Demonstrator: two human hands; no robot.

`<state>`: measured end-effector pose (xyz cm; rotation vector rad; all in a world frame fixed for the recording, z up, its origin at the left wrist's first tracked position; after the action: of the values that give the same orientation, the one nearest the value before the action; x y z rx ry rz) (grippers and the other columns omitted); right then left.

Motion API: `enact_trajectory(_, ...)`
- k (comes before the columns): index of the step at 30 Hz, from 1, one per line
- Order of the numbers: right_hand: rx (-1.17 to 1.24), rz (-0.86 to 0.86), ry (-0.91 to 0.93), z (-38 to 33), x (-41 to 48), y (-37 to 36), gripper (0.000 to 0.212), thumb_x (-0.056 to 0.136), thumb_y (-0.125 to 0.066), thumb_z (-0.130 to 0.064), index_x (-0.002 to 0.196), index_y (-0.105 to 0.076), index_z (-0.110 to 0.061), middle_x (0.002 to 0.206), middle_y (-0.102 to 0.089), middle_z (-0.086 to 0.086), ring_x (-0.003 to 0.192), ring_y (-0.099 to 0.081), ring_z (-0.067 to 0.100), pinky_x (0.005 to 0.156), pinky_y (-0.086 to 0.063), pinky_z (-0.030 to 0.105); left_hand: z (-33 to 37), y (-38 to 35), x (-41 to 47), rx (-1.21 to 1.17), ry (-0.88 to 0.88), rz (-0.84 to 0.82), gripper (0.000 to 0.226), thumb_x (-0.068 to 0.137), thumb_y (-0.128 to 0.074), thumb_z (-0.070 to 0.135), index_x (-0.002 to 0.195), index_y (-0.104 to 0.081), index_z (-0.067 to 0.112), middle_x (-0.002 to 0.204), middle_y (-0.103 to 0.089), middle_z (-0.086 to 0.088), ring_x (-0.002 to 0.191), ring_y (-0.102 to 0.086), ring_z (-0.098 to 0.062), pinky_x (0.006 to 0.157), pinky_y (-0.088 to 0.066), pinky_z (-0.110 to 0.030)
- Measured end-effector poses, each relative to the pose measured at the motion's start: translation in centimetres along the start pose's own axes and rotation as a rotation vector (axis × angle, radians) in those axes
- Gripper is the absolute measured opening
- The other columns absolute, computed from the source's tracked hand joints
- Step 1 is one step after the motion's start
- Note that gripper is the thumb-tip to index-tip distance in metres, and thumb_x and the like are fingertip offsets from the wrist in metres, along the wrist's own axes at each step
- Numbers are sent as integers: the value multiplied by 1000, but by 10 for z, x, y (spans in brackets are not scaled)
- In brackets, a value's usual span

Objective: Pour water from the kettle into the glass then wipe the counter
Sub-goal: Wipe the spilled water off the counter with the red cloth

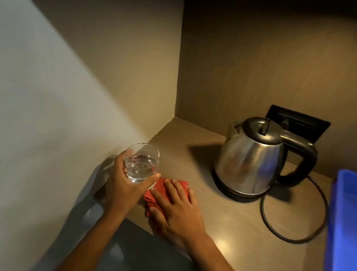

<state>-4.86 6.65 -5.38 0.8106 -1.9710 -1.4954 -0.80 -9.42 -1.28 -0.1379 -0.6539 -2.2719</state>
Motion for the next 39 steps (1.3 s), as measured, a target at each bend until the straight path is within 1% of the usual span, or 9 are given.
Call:
enact_trajectory(12,-7,134,-448,57,-99,21,68,89,-7,-74,148,-19,-44,162,-19,-2,149,-8,17,115,13,40,11,-52,-10,-66,-60,-150,95,61,-91,27,140,-40,11,137,-54,-13,116,-52,-18,84,-47,-22)
enact_trajectory(16,79,352,-677,78,-97,44,68,85,-26,-74,127,-56,-29,146,-44,6,137,-32,21,113,-17,44,8,-62,-14,-94,-54,-192,95,61,-91,26,140,-40,13,138,-53,-12,118,-52,-22,88,-51,-29)
enact_trajectory(20,-66,204,-845,87,-99,53,62,80,-44,-71,111,-64,-21,137,-46,10,131,-34,26,107,-23,43,1,-65,-15,-119,-53,-193,96,61,-91,23,141,-39,13,139,-52,-12,122,-52,-27,87,-47,-24)
enact_trajectory(23,302,242,-826,82,-99,63,37,74,-68,-51,98,-53,-28,115,-56,4,114,-50,26,98,-40,43,11,-61,-17,-116,-80,-154,107,62,-91,23,147,-27,12,149,-39,-16,135,-40,-26,100,-43,-33)
enact_trajectory(27,899,362,-671,66,-109,77,31,80,-70,-8,88,-47,-28,84,-67,8,63,-63,14,53,-52,32,37,-42,-31,-88,-413,59,95,74,-74,42,150,-22,20,155,-31,-12,143,-29,-16,114,-30,-30)
enact_trajectory(29,1177,481,-645,62,-119,87,30,83,-67,1,95,-52,-22,82,-69,12,62,-66,11,47,-51,24,58,-47,-50,-176,-494,-49,82,79,-69,41,148,-27,30,150,-39,-2,138,-37,-11,110,-33,-19)
enact_trajectory(32,1468,649,-674,69,-138,105,33,81,-68,-2,108,-56,-16,95,-75,14,77,-72,27,54,-58,33,87,-74,-81,-288,-316,-449,73,79,-68,51,142,-32,45,142,-47,11,127,-47,-2,99,-40,-13)
enact_trajectory(35,1447,769,-698,88,-166,125,38,80,-70,-11,115,-57,-15,98,-76,8,86,-73,25,66,-60,33,106,-110,-98,-515,-69,-767,63,77,-74,43,132,-44,43,127,-62,6,109,-63,-4,84,-51,-17)
enact_trajectory(39,1071,885,-804,116,-213,143,34,85,-71,-14,115,-59,-26,99,-72,6,86,-71,17,64,-60,27,147,-150,-123,-494,-202,-820,47,78,-74,23,118,-53,37,105,-68,12,89,-66,-2,78,-56,-24)
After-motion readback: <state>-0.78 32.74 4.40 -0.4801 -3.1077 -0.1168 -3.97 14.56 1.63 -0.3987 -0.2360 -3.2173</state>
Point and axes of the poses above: each hand's wrist, its own x-axis towards the middle knuckle, its own y-axis out of the back of the hand, z = x × y, the point moved 1 cm from there along x, towards the middle knuckle
